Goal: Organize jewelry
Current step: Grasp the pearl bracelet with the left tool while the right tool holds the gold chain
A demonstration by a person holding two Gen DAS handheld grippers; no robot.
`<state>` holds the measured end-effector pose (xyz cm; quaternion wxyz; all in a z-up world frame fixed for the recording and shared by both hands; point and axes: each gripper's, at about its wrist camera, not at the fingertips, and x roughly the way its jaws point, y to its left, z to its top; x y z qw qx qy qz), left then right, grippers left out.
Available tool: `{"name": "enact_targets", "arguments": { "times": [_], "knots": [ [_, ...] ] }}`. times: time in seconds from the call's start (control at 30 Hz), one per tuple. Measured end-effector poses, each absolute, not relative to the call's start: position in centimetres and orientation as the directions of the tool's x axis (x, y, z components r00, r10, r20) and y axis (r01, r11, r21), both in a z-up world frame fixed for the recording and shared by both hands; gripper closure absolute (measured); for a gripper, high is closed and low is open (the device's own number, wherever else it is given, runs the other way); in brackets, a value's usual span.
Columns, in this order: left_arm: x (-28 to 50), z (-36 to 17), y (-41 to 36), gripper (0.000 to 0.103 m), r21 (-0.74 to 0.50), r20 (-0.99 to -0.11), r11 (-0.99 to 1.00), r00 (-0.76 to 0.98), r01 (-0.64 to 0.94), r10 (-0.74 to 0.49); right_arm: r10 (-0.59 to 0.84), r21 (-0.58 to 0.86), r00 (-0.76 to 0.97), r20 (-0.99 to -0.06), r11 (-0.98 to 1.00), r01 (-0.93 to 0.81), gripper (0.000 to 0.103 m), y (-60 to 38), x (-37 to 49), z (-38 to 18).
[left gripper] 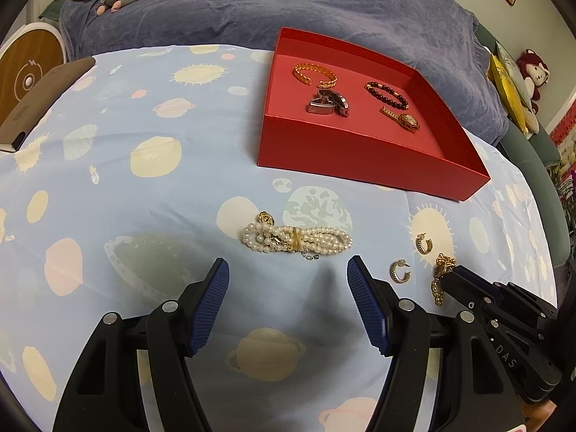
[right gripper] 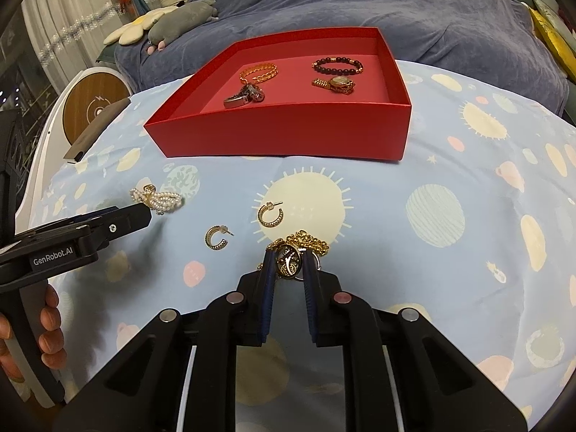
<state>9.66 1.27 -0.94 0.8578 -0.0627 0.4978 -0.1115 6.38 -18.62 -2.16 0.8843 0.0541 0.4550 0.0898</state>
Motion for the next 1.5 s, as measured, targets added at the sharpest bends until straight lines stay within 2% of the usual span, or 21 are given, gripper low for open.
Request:
{"name": "enact_targets", "arguments": {
  "times": [0.07,0.13,0.2,0.5,0.67,0.73,0.8,0.93,1.03,1.07,1.27,1.33,1.4,1.5],
  "knots": [
    [9.8,-1.1,1.2,0.038,-0.216,-0.842,0.968,0.479,0.124,-0.250,0.213,0.182,0.568,-0.795,0.977,-0.112,0.088,-18.6,6.4,-2.2],
    [10.0,-1.3,1.1,0.038,-0.210,-0.842,0.970,0.481,0.123,-0.244,0.219,0.187,0.572,-0.790,0.976,-0.115,0.099,-18.5,6.4,-2.0],
    [10.2,-1.3,0.9,0.038,-0.206,-0.838,0.971,0.489,0.126,-0.241,0.224,0.187,0.580,-0.783,0.975,-0.123,0.102,-18.4,6.2,-1.7],
    [11.5,-1.4,0.7,0.036,-0.237,-0.824,0.968,0.512,0.079,-0.243,0.255,0.214,0.618,-0.744,0.967,-0.142,0.102,-18.7,5.3,0.2],
    [11.8,-1.6,-0.6,0.034,-0.166,-0.822,0.983,0.539,0.084,-0.185,0.265,0.224,0.623,-0.736,0.964,-0.145,0.102,-19.0,5.1,0.6],
    [11.5,-1.7,-1.0,0.036,-0.130,-0.821,0.987,0.548,0.097,-0.162,0.267,0.226,0.623,-0.736,0.963,-0.145,0.102,-19.1,4.9,0.6],
    [11.2,-1.8,-1.2,0.050,-0.097,-0.817,0.989,0.559,0.109,-0.142,0.267,0.228,0.622,-0.736,0.963,-0.144,0.102,-19.3,4.7,0.7],
    [10.7,-1.5,-0.7,0.063,-0.118,-0.814,0.985,0.555,0.126,-0.169,0.263,0.227,0.623,-0.737,0.964,-0.137,0.102,-20.0,4.1,0.7],
    [10.2,-0.9,-0.4,0.082,-0.132,-0.803,0.980,0.563,0.150,-0.195,0.255,0.223,0.623,-0.740,0.966,-0.131,0.102,-20.4,3.8,0.5],
    [10.1,-0.7,-0.4,0.084,-0.143,-0.803,0.976,0.558,0.162,-0.210,0.253,0.223,0.622,-0.741,0.966,-0.128,0.102,-20.5,3.7,0.4],
    [9.4,-1.0,-0.3,0.084,-0.170,-0.811,0.969,0.533,0.179,-0.240,0.250,0.223,0.626,-0.738,0.967,-0.123,0.102,-20.8,3.6,0.5],
    [9.3,-1.0,-0.1,0.082,-0.179,-0.814,0.970,0.529,0.167,-0.241,0.254,0.227,0.628,-0.736,0.966,-0.125,0.102,-20.7,3.6,0.6],
    [9.3,-1.3,-0.1,0.072,-0.196,-0.823,0.968,0.512,0.155,-0.248,0.256,0.229,0.629,-0.734,0.965,-0.125,0.102,-20.7,3.6,0.7],
    [9.1,-1.6,-0.8,0.072,-0.181,-0.827,0.969,0.508,0.169,-0.243,0.257,0.230,0.630,-0.733,0.965,-0.126,0.102,-20.7,3.6,0.8]
  ]
}}
